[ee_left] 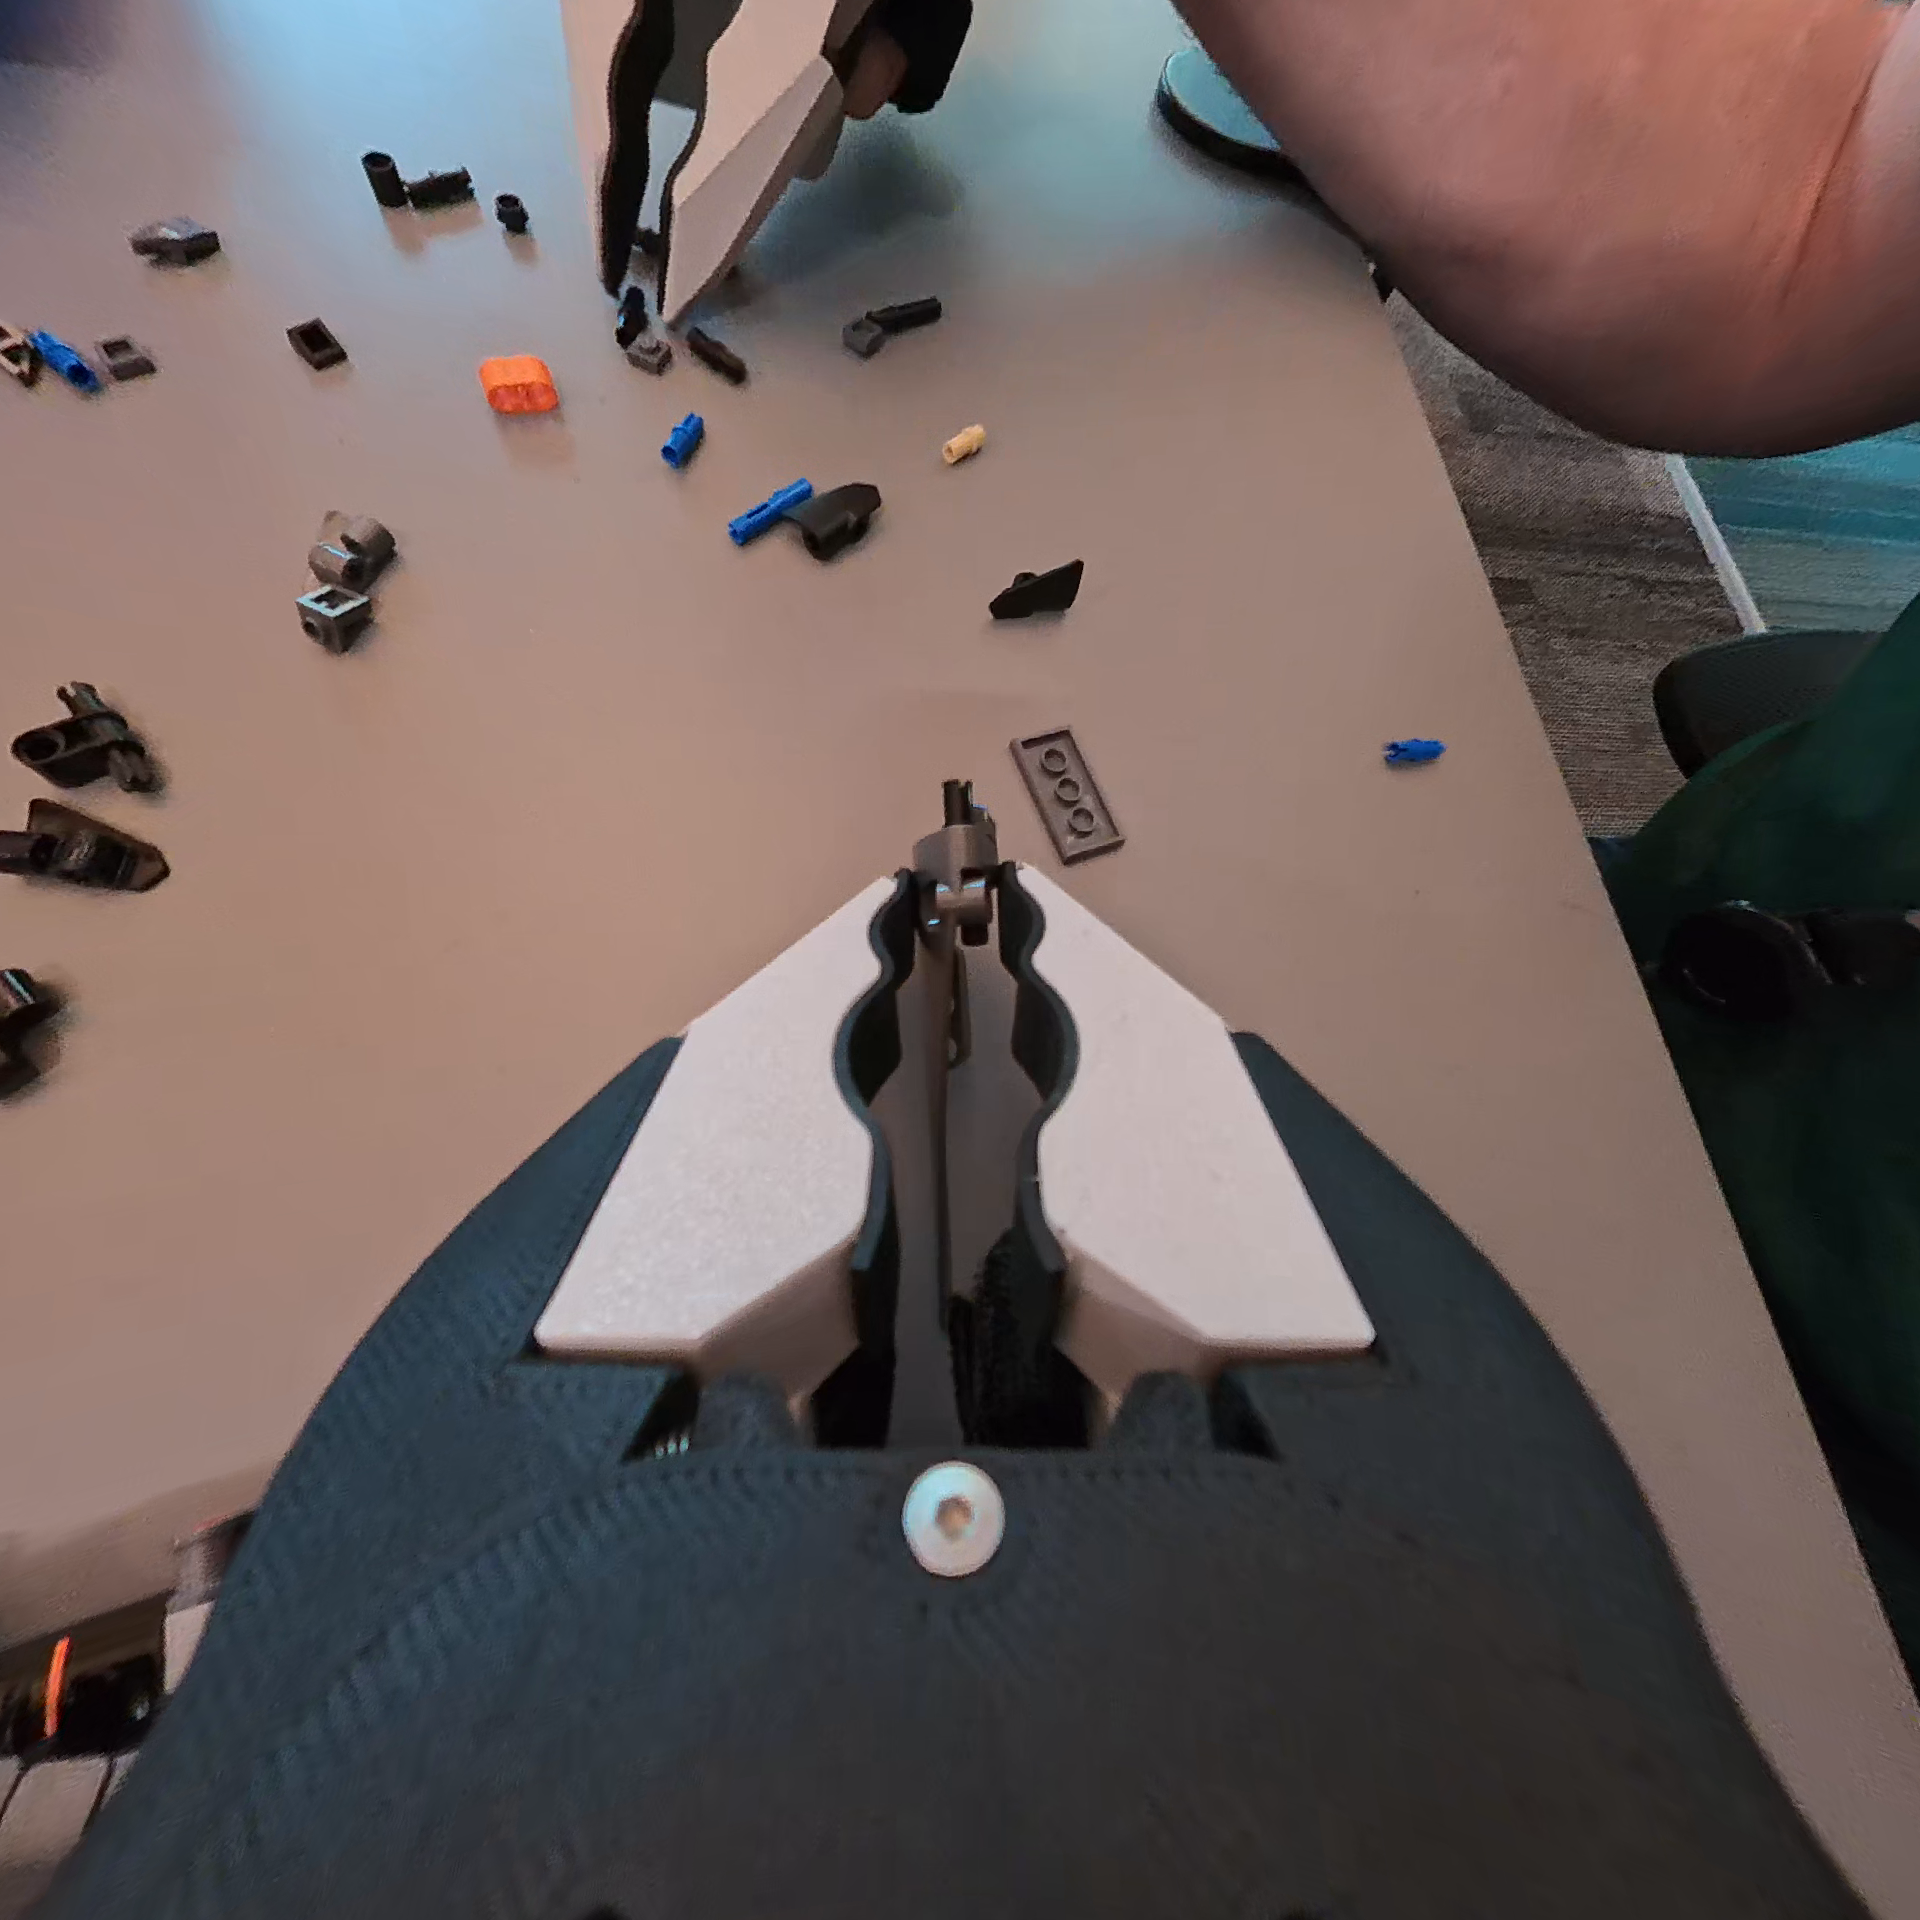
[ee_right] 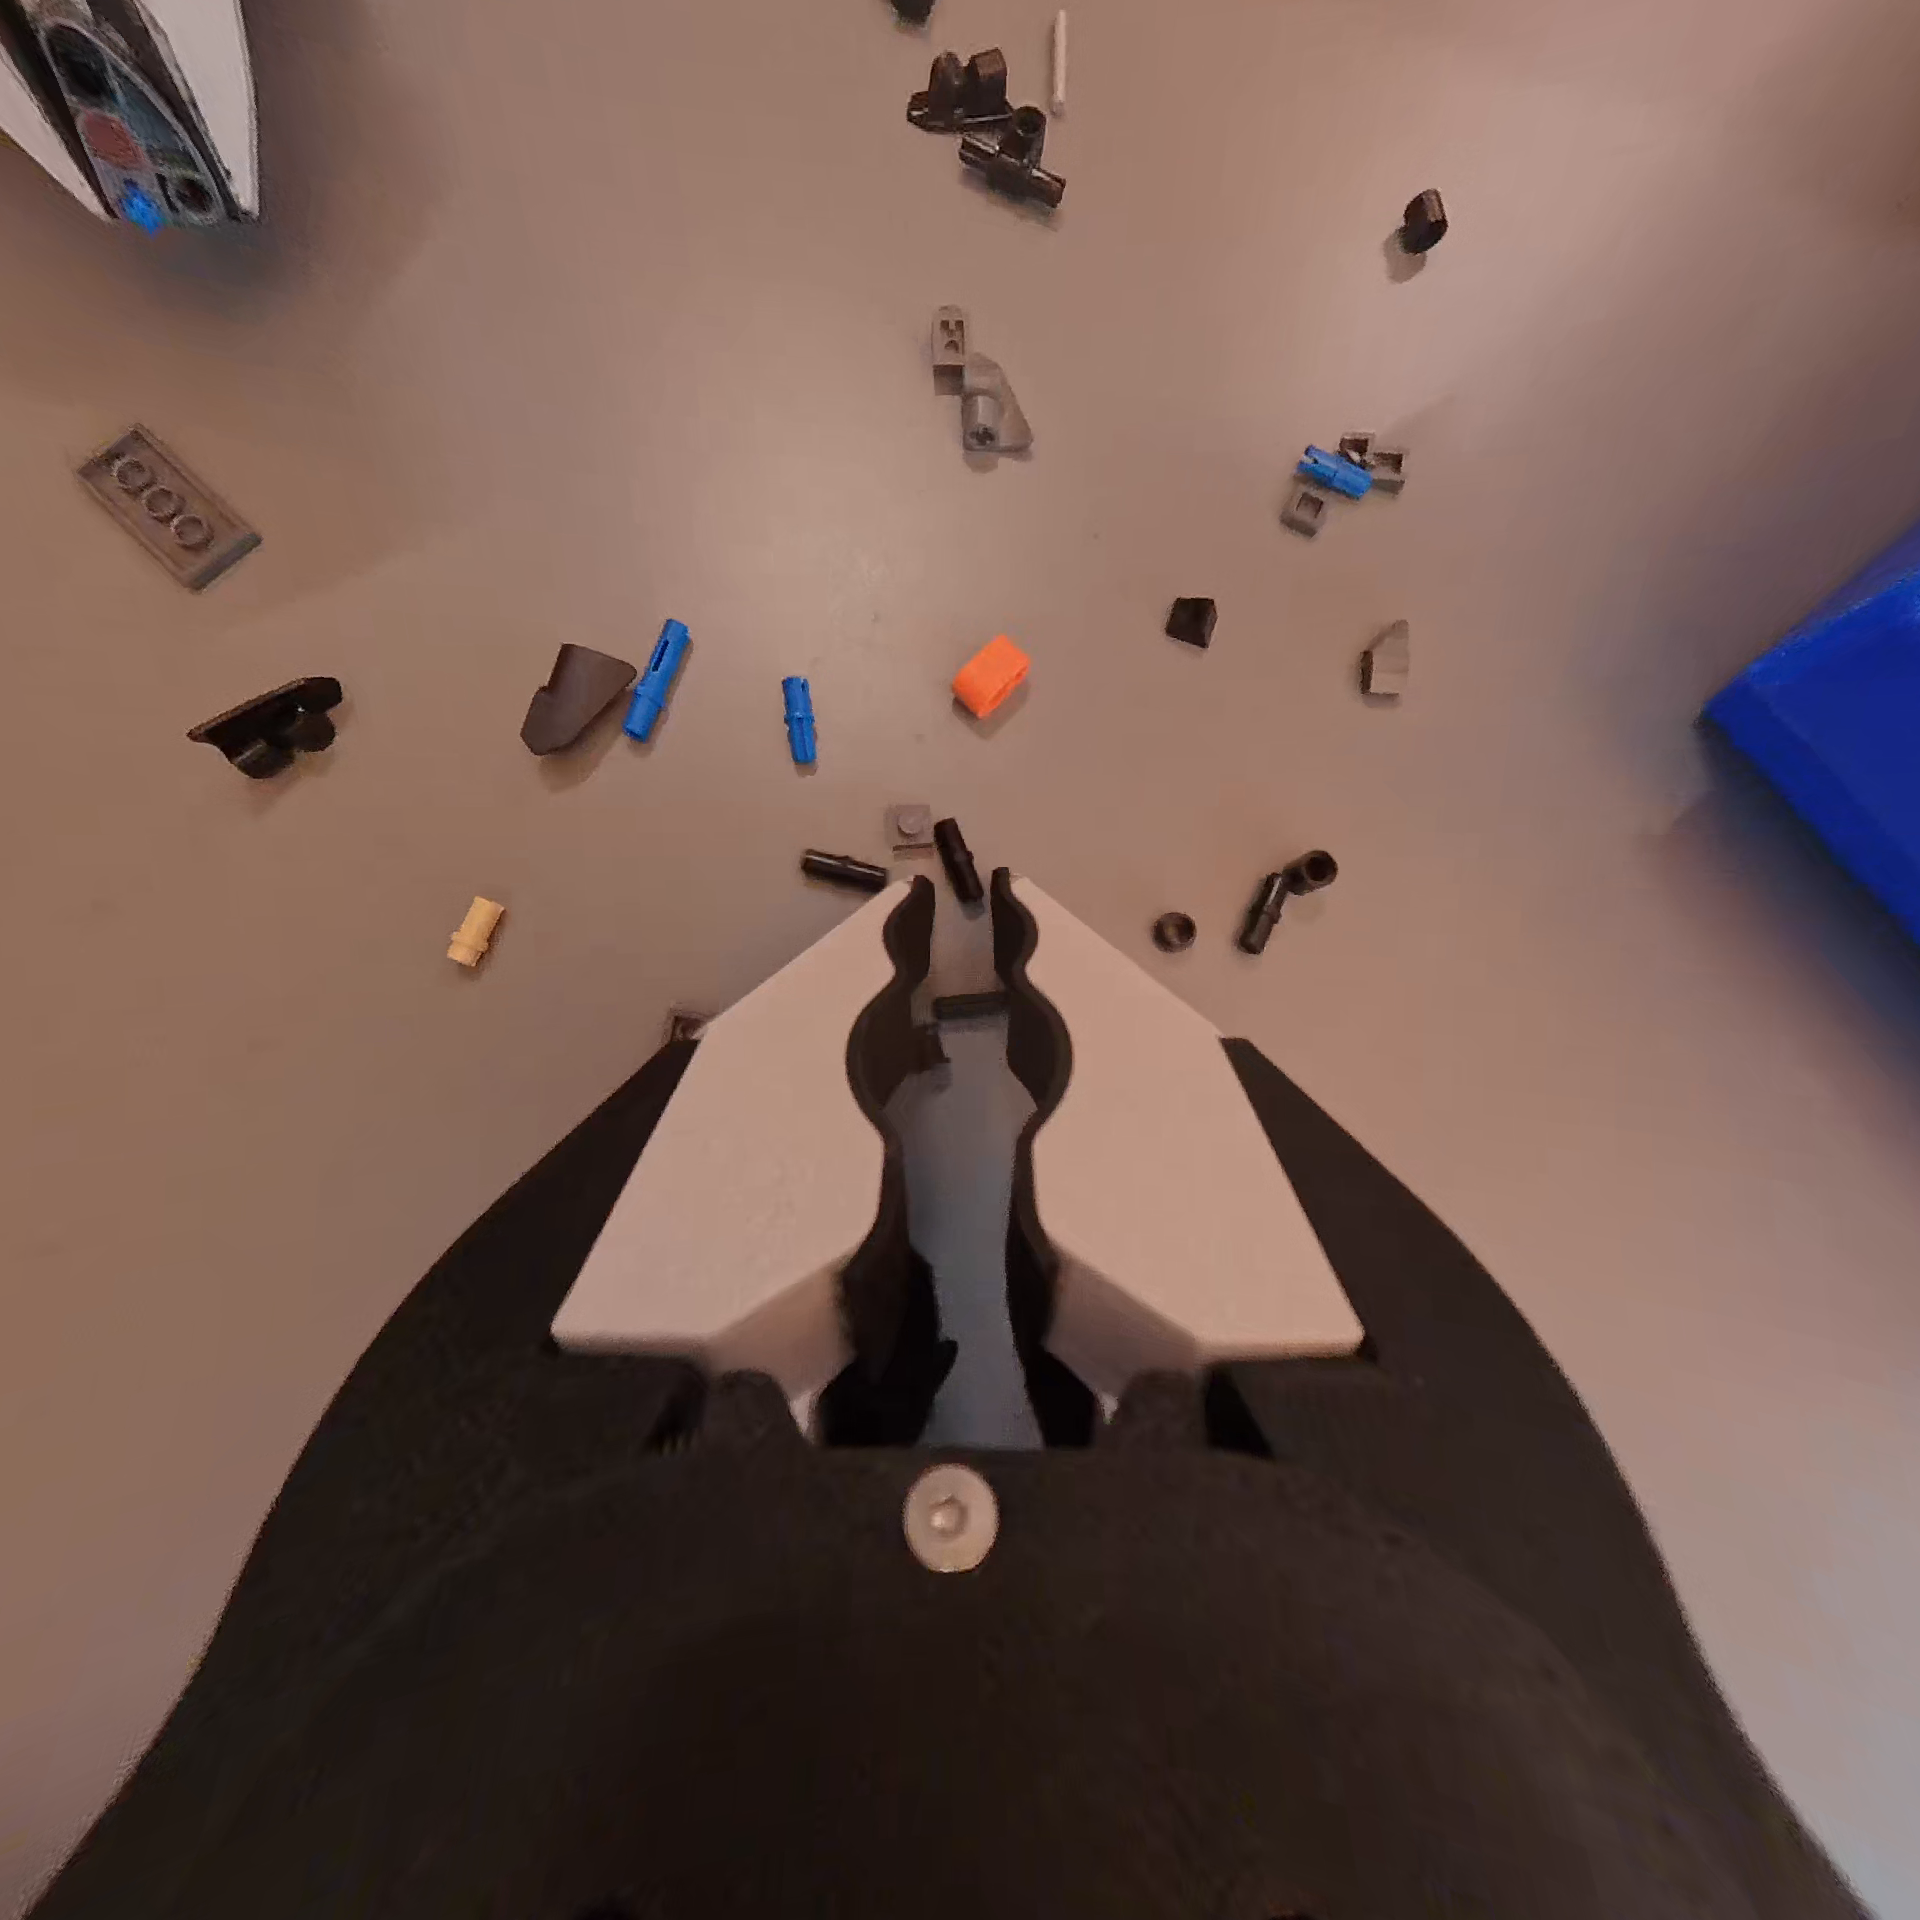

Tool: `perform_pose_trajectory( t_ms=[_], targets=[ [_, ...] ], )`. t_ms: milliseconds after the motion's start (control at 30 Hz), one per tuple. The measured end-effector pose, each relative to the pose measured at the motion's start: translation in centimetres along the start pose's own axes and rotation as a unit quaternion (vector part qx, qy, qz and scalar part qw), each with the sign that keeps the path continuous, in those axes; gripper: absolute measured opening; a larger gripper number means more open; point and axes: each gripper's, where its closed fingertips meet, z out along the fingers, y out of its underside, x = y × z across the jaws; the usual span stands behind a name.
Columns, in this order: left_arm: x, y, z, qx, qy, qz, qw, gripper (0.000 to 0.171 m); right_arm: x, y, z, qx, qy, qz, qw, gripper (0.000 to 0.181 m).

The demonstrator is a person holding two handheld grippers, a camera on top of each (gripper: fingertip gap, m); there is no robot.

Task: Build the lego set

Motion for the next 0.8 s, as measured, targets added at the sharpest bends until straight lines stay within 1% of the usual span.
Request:
perform_pose_trajectory(
  t_ms=[67, 133, 200, 333, 400, 467, 533, 667, 733, 800],
  targets=[
    [0.0, 0.1, 0.1, -0.004, 0.001, 0.001, 1.0, 0.013, 0.1, -0.1, 0.1, 0.0, -0.001, 0.0, 1.0, 0.008],
    [0.0, 0.2, 0.2, -0.005, 0.0, 0.001, 1.0, 0.013, -0.1, -0.3, 0.3, 0.004, -0.01, -0.002, 1.0, 0.001],
    [-0.1, 0.2, 0.2, -0.004, -0.001, 0.001, 1.0, 0.014, -0.4, -0.5, 0.5, 0.008, -0.021, -0.002, 1.0, 0.001],
    [-0.2, 0.2, 0.0, -0.001, -0.003, 0.004, 1.0, 0.013, -0.2, -0.6, 0.3, 0.016, -0.008, 0.005, 1.0, 0.001],
    [-0.1, 0.0, -0.1, 0.003, -0.004, 0.009, 1.0, 0.013, -0.8, -1.5, -0.4, 0.031, -0.002, 0.0, 1.0, 0.001],
    [-0.1, 0.2, -0.2, -0.005, -0.008, 0.021, 1.0, 0.014, -2.5, -3.2, -1.0, 0.05, -0.007, -0.01, 0.999, 0.001],
    [0.0, 0.6, -0.3, -0.023, -0.018, 0.042, 0.999, 0.014, -5.1, -5.0, -0.8, 0.058, -0.017, -0.026, 0.998, 0.001],
    [0.0, 0.9, -0.3, -0.035, -0.029, 0.067, 0.997, 0.014, -10.8, -7.7, 1.5, 0.07, -0.06, -0.047, 0.995, 0.001],
    [-0.1, 1.0, -0.3, -0.035, -0.04, 0.082, 0.995, 0.014, -12.7, -8.3, 2.8, 0.072, -0.078, -0.05, 0.993, 0.001],
    [0.0, 0.9, -0.2, -0.038, -0.056, 0.113, 0.991, 0.014, -13.6, -8.9, 3.9, 0.082, -0.082, -0.045, 0.992, 0.001]
  ],
)
